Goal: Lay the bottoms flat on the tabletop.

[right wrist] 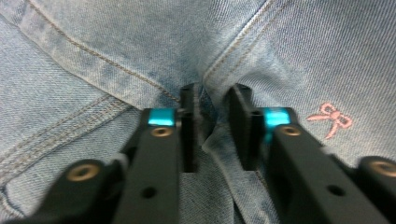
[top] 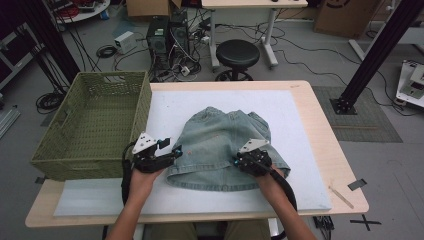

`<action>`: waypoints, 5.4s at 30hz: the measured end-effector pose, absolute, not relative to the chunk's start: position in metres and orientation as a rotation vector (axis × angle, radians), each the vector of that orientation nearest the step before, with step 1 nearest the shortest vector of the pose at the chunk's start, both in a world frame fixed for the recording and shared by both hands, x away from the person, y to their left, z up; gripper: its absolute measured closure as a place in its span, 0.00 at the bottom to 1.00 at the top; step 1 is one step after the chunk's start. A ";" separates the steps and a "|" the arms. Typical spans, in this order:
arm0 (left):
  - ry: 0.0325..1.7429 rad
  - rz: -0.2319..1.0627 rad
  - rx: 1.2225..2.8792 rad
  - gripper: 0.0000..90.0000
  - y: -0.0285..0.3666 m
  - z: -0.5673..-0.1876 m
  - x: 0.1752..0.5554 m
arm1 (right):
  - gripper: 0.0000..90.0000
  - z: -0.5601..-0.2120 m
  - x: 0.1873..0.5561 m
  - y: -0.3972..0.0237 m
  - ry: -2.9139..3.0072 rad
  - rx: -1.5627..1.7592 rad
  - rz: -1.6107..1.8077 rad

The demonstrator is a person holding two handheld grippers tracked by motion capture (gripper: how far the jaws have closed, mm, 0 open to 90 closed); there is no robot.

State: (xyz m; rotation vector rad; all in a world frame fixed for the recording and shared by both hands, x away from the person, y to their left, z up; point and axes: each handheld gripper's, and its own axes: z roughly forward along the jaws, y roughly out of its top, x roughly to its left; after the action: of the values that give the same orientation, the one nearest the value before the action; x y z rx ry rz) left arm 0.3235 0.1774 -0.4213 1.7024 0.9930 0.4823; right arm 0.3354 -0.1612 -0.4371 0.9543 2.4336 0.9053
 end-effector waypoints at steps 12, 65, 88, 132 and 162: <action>0.985 0.474 1.724 0.48 0.178 -0.426 0.329 | 0.72 -0.439 0.338 -0.158 2.451 0.976 0.903; 0.921 0.385 1.943 0.94 0.174 -0.437 0.311 | 0.73 -0.425 0.300 -0.161 2.546 0.838 1.064; 0.950 0.402 1.764 0.59 0.193 -0.427 0.312 | 0.82 -0.441 0.308 -0.144 2.597 0.875 1.030; 0.977 0.415 1.774 0.54 0.185 -0.430 0.323 | 0.69 -0.442 0.296 -0.127 2.708 0.717 1.061; 1.092 0.417 1.867 0.45 0.179 -0.441 0.332 | 0.68 -0.413 0.292 -0.178 2.566 0.782 1.374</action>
State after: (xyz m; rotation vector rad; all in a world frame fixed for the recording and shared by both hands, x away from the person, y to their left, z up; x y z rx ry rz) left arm 0.3316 0.1794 -0.4412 1.8672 1.0922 0.4172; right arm 0.2919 -0.1780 -0.4133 0.7821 2.5663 1.3739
